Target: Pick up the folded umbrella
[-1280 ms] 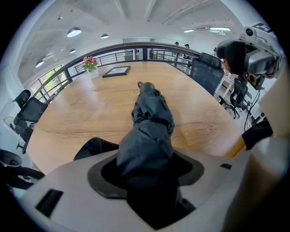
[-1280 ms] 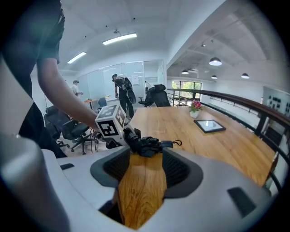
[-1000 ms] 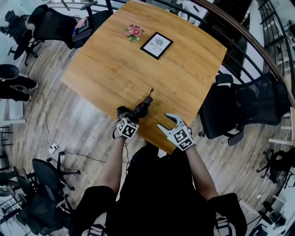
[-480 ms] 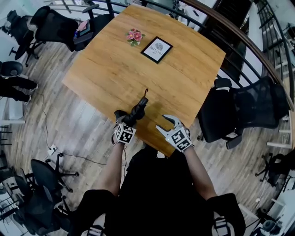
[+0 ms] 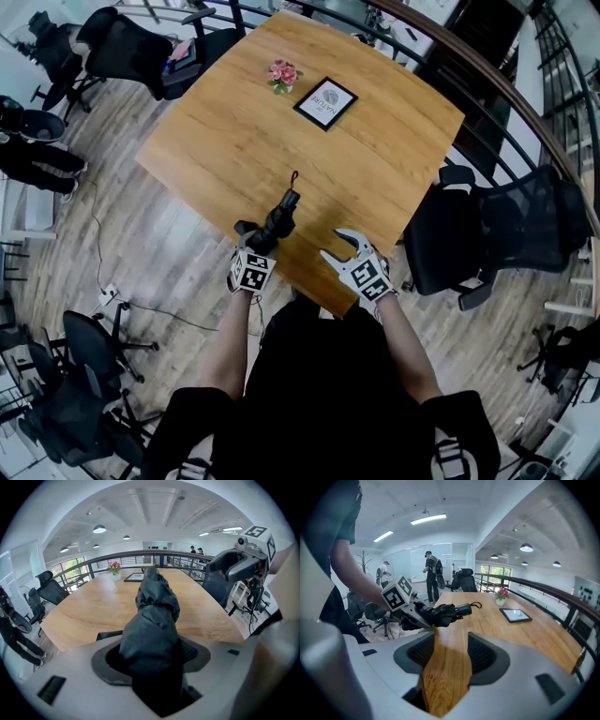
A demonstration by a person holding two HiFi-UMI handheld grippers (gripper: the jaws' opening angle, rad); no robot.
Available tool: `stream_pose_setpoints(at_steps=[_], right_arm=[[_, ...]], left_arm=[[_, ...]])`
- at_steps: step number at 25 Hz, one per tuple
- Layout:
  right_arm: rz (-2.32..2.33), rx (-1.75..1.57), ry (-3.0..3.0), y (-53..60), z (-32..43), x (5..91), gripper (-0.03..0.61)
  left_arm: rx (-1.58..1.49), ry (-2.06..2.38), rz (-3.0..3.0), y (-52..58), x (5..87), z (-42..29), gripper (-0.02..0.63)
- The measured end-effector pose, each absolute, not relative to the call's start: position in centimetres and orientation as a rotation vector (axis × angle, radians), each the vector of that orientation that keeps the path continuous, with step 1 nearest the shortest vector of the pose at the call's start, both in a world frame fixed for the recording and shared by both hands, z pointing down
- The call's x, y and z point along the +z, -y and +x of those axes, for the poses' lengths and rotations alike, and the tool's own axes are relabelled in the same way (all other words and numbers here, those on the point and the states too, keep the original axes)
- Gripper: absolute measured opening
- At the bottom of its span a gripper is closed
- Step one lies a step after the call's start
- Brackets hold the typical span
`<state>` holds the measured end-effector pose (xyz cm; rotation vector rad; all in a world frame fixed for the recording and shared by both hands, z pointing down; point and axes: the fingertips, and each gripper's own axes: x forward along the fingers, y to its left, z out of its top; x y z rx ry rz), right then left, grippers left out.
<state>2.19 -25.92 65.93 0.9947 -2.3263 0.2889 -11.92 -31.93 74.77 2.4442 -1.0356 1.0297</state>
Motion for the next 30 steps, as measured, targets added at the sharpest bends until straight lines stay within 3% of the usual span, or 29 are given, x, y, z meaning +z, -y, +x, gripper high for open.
stream_pose_setpoints(at_steps=[30], right_arm=[[0.913, 0.112, 2.443, 26.4, 7.3, 61.4, 0.235]], left_arm=[[0.740, 1.496, 2.558, 27.5, 59.9, -8.8, 0.279]])
